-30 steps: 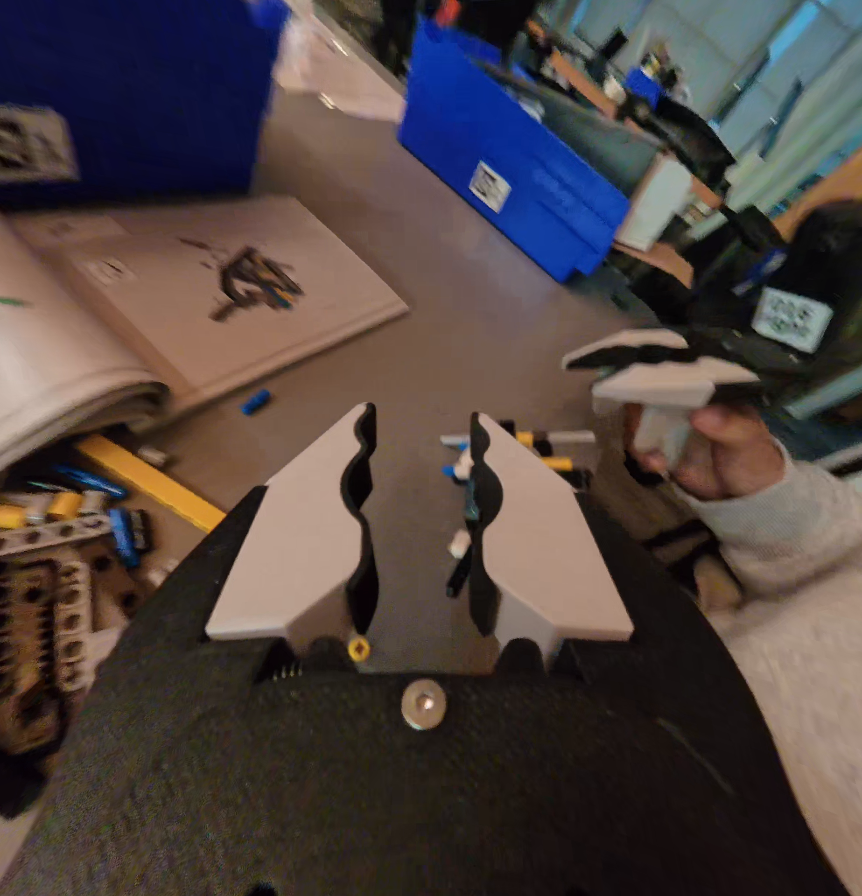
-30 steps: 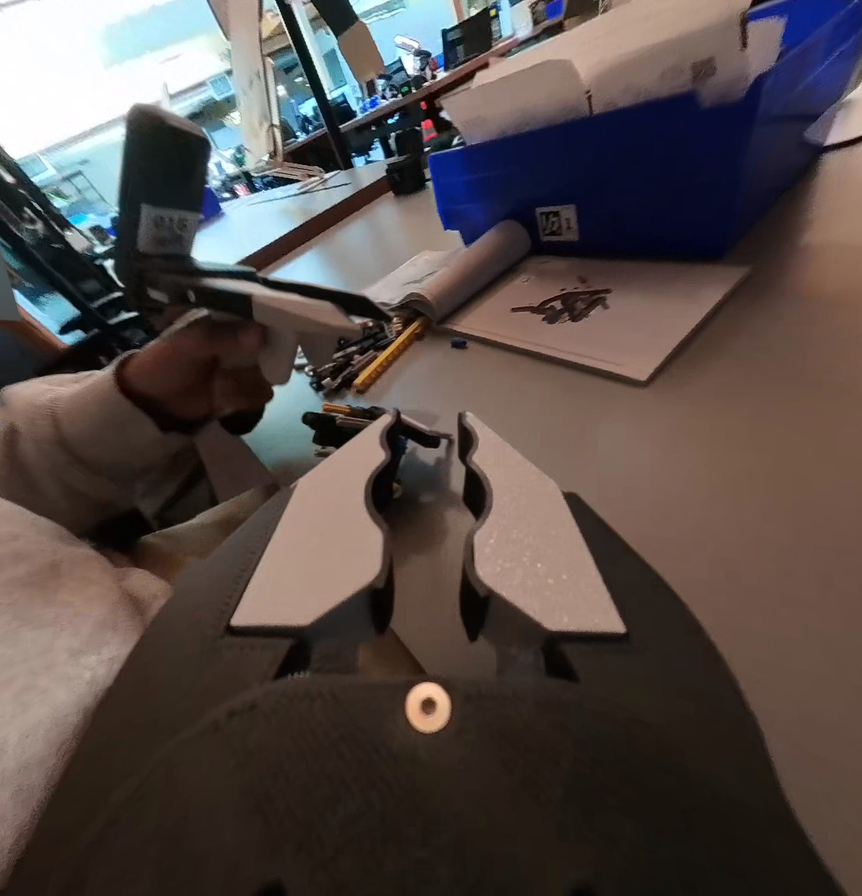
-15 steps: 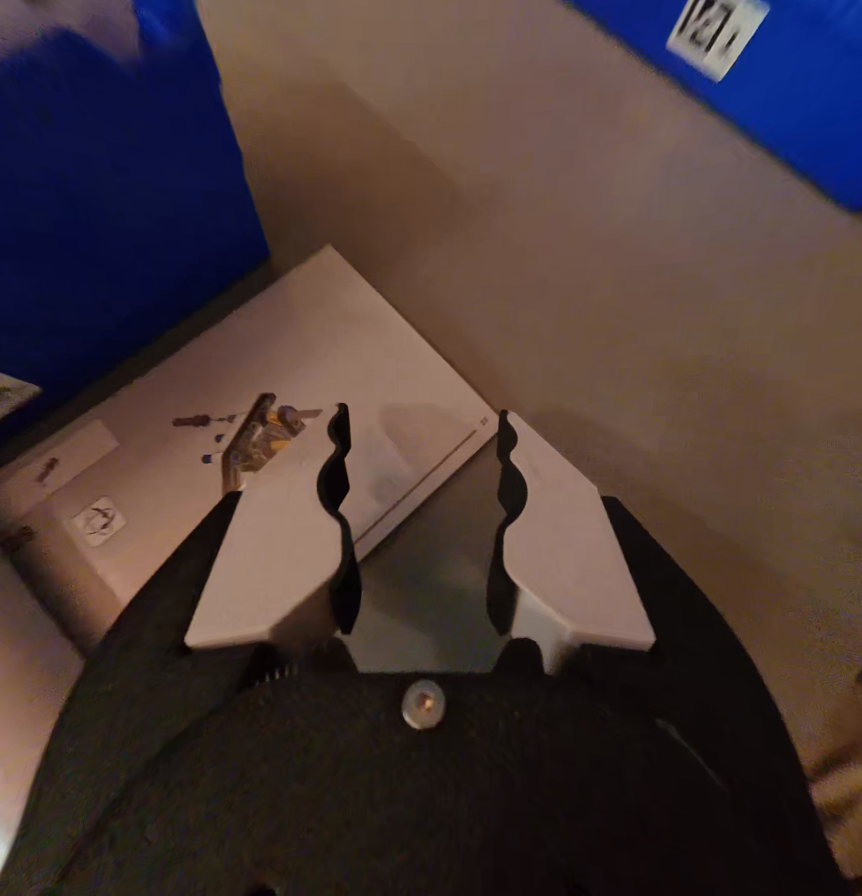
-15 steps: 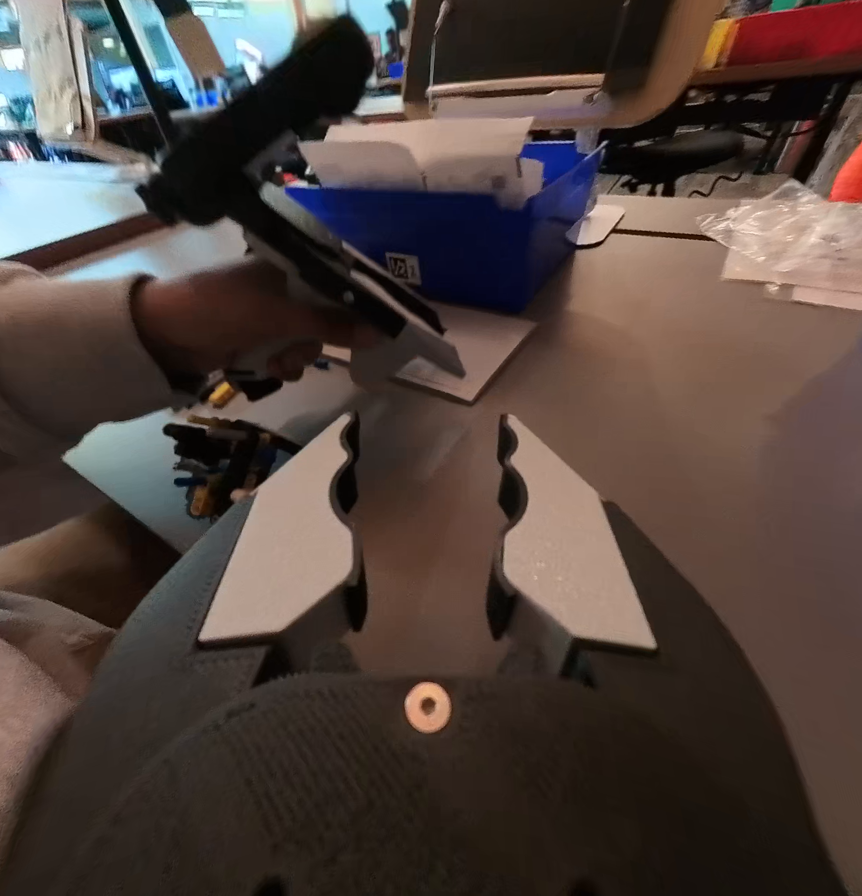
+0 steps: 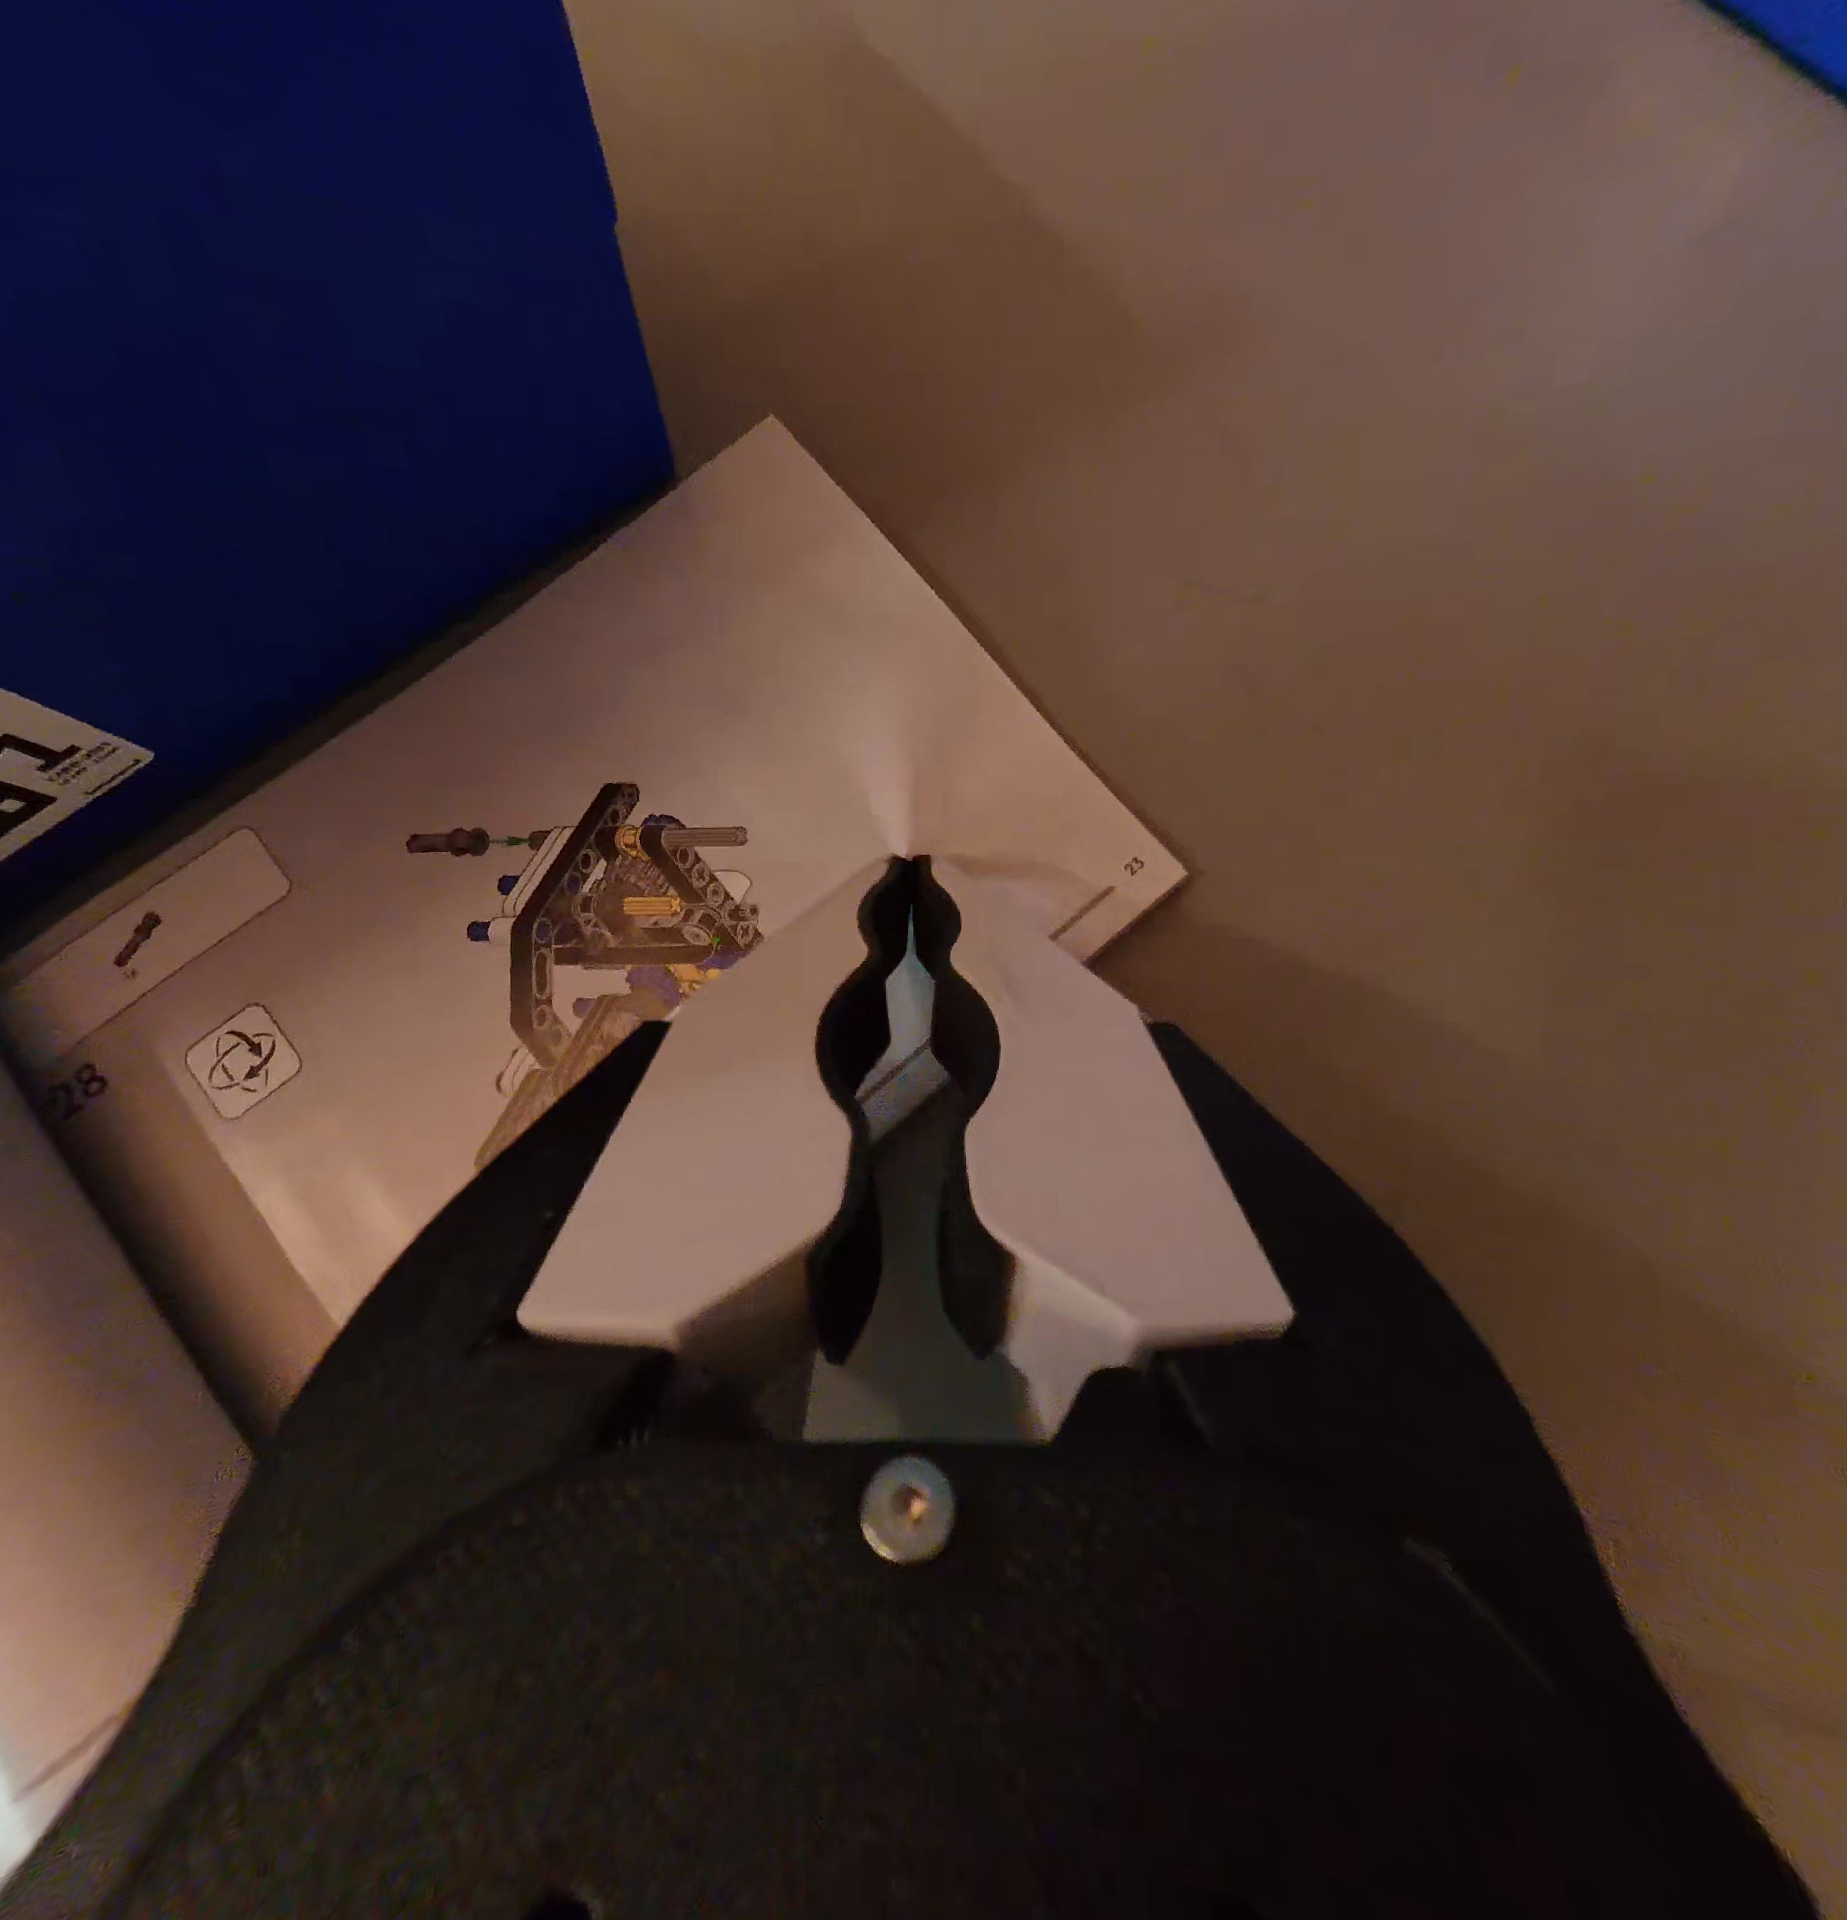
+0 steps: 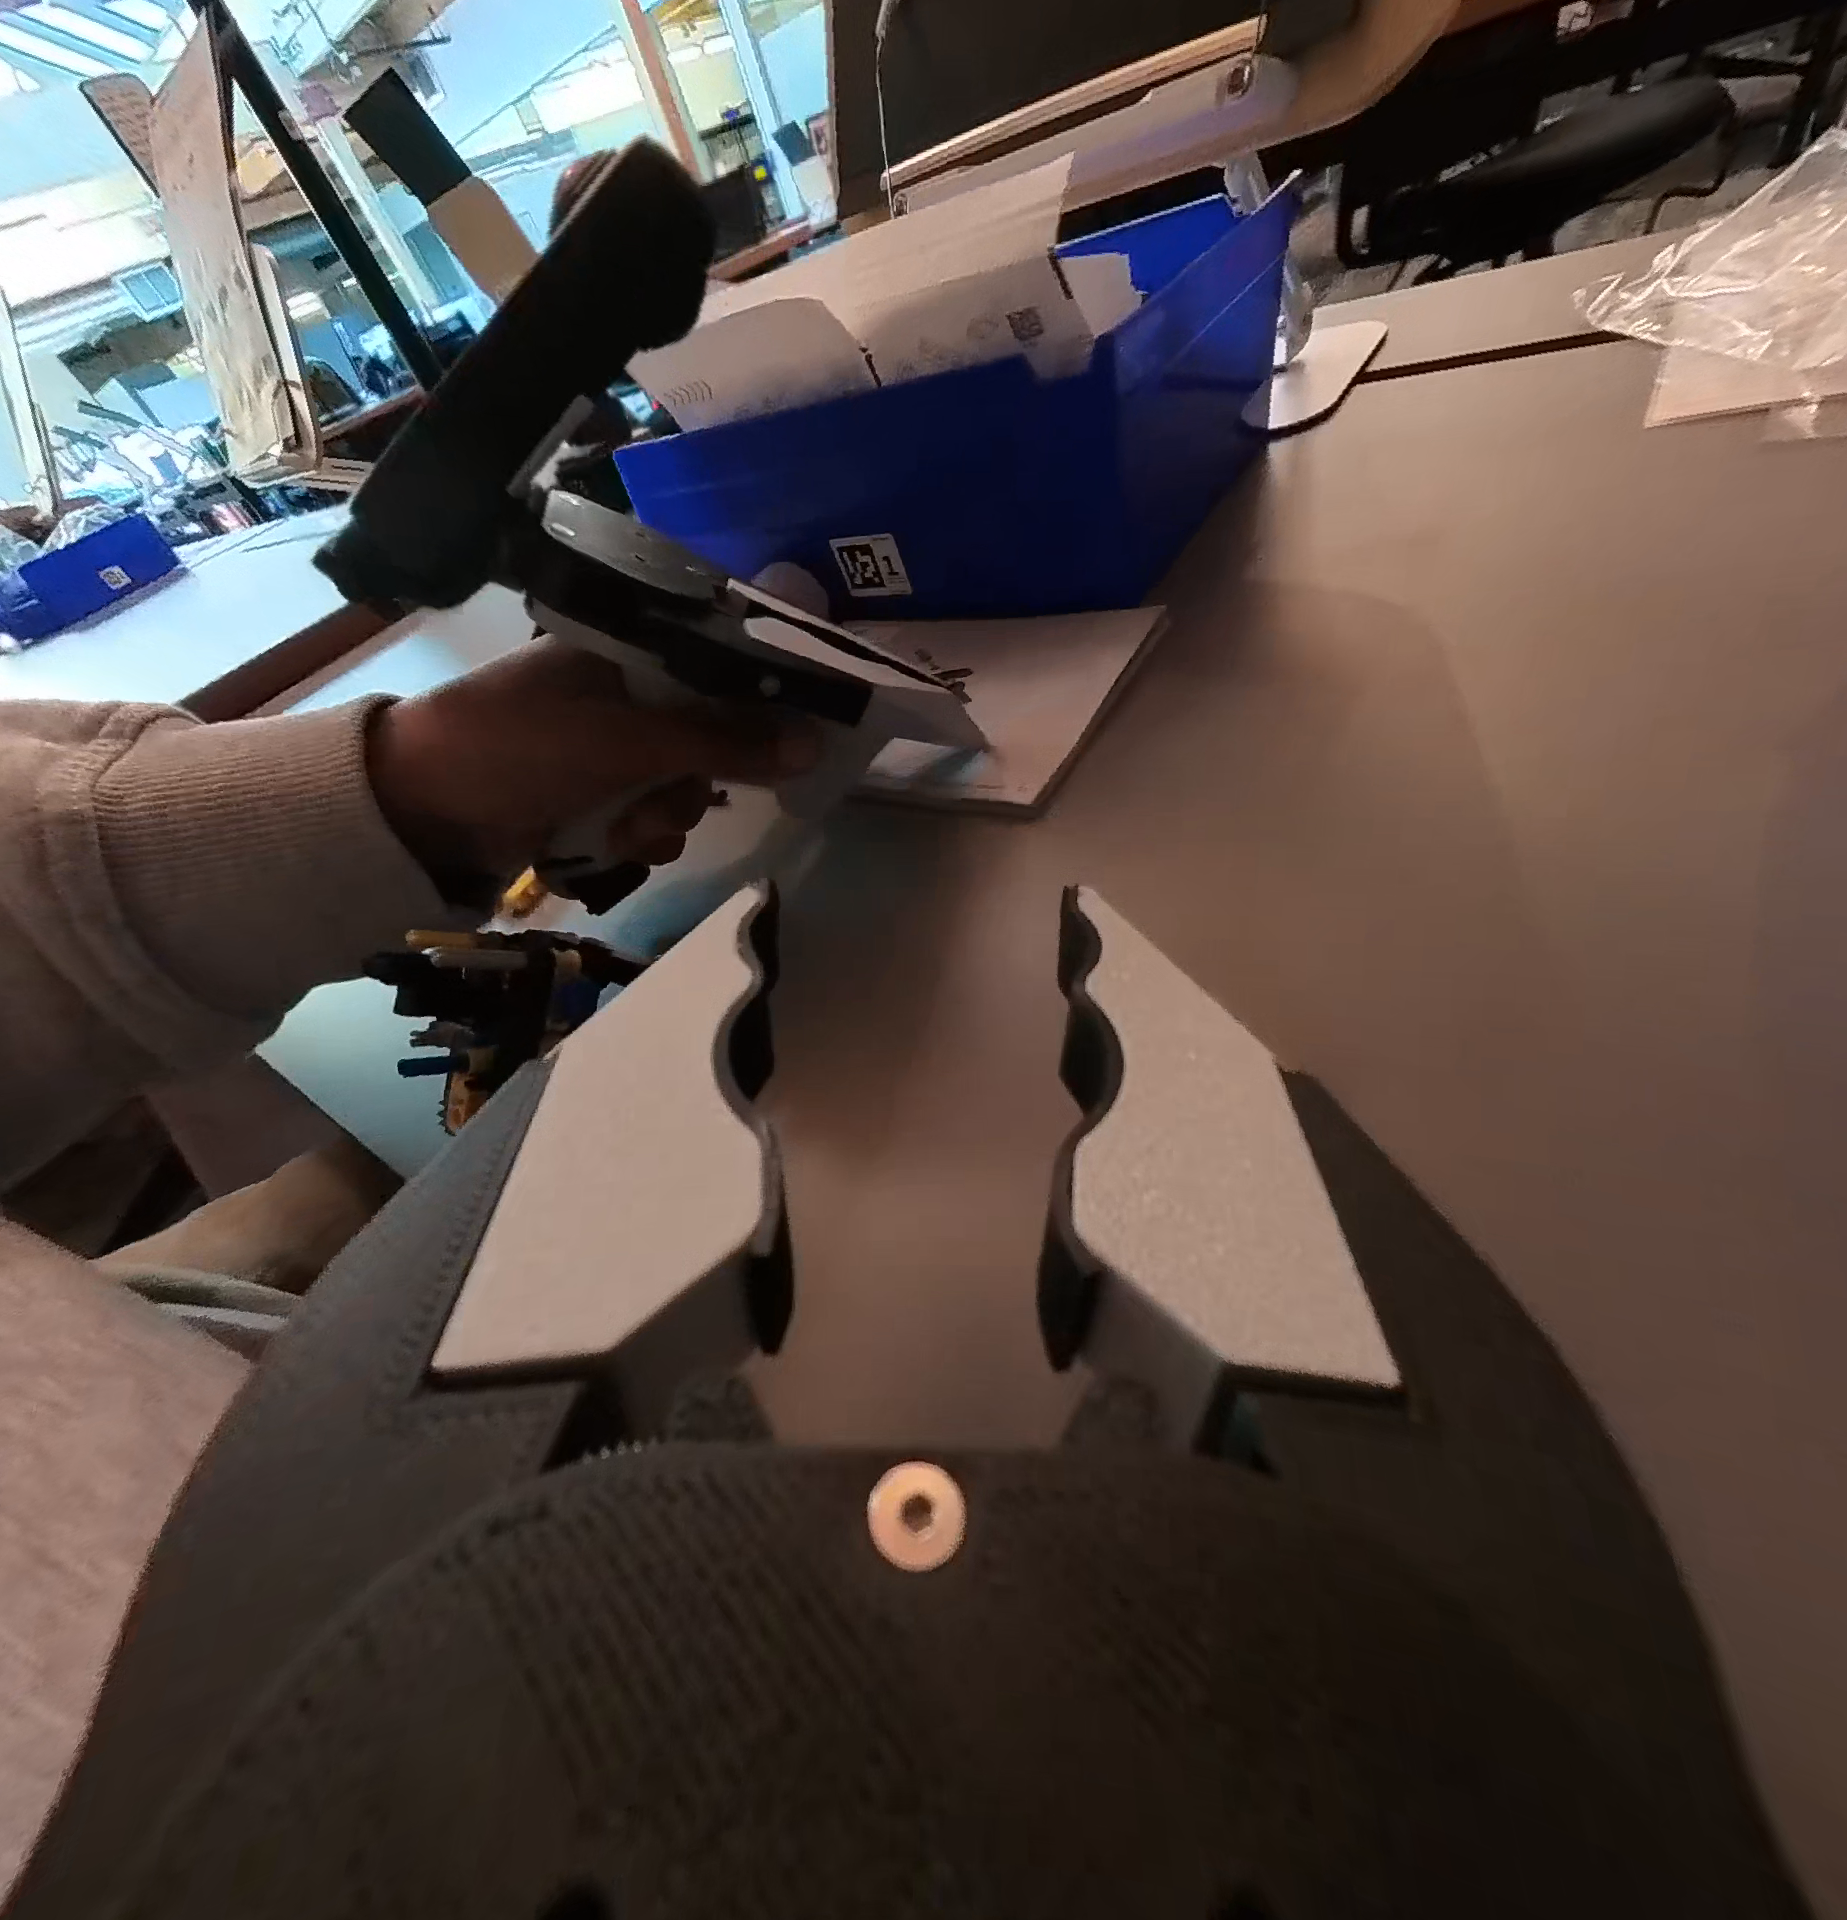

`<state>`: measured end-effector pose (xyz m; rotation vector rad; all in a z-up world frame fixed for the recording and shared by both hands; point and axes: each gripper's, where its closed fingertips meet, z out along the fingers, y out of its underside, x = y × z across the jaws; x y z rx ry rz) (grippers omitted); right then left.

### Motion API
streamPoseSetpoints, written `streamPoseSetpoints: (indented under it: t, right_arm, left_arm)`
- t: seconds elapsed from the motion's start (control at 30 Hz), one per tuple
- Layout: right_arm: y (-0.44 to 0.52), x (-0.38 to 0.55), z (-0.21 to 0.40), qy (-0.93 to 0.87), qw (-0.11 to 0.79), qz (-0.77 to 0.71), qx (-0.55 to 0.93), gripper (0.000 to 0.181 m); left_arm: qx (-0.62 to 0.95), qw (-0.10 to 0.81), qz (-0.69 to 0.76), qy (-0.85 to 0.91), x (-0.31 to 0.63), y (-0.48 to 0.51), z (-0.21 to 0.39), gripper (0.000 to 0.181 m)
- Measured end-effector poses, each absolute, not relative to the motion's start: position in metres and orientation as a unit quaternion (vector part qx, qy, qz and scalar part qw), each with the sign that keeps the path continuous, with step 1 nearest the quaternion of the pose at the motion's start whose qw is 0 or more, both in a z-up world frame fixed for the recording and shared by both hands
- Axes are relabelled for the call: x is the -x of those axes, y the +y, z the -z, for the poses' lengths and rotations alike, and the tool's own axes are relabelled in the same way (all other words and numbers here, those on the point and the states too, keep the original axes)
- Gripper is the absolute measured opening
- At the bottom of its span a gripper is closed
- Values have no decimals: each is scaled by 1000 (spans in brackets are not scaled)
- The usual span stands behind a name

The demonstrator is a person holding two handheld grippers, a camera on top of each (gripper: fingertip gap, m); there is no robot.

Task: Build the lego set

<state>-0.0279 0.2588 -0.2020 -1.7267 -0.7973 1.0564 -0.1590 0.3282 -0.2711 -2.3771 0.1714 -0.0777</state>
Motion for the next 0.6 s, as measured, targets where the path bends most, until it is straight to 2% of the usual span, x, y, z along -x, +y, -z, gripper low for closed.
streamPoseSetpoints:
  t: [0.03,0.2,0.27,0.33,0.37,0.4,0.5,0.53,0.57,0.6]
  right_arm:
    - [260,27,202,-320,464,-433,703,53]
    - [264,28,204,-303,456,-452,704,49]
    - [263,32,205,-302,448,-461,704,47]
    - [262,35,206,-305,443,-467,703,46]
    - [261,35,206,-307,442,-464,704,45]
    - [262,35,207,-309,443,-461,704,45]
    - [262,33,207,-308,446,-457,705,44]
    - [263,33,206,-307,447,-457,705,44]
    - [263,32,206,-306,447,-458,705,44]
    - [264,32,206,-305,447,-459,705,43]
  left_arm:
    - [927,368,35,65,159,327,270,1]
    - [913,403,56,38,166,327,249,0]
    - [914,396,82,42,160,328,245,43]
    - [930,351,97,57,153,327,260,87]
    - [939,328,77,60,157,328,270,92]
    - [937,339,47,69,163,332,271,84]
    - [938,335,31,81,167,333,273,81]
    - [938,335,29,88,167,332,272,66]
    - [937,337,32,87,168,332,271,43]
    - [936,341,34,87,168,332,271,31]
